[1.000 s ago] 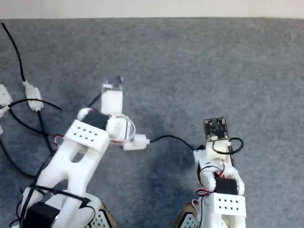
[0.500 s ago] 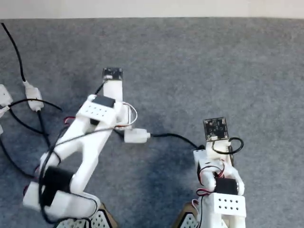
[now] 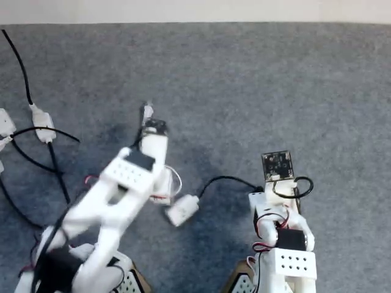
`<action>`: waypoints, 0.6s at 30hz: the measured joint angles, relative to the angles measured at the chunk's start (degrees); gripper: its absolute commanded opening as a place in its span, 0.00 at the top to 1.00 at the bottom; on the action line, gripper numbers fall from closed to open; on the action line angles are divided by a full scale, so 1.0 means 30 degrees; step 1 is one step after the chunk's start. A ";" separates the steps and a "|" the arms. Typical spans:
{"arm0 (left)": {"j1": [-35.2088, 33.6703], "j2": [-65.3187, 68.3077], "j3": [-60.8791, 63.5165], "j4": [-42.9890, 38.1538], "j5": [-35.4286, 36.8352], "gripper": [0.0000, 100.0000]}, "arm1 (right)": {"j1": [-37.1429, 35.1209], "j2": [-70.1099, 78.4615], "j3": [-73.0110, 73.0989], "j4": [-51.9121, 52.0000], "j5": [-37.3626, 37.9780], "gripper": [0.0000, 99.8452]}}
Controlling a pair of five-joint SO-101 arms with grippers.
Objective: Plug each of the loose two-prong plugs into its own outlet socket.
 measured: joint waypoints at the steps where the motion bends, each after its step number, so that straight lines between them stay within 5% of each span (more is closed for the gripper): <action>1: 0.0117 -0.0938 0.0000 0.0410 0.0000 0.75 | 0.0000 0.0000 0.0000 0.0000 0.0000 0.75; 9: 0.0615 -0.4073 -0.1319 0.4073 -0.1846 0.75 | 0.0000 0.0000 0.0000 0.0000 0.0000 0.75; 18: 0.4015 -0.3810 -0.1348 0.3663 -0.3458 0.75 | 0.0000 0.0000 0.0000 0.0000 0.0000 0.75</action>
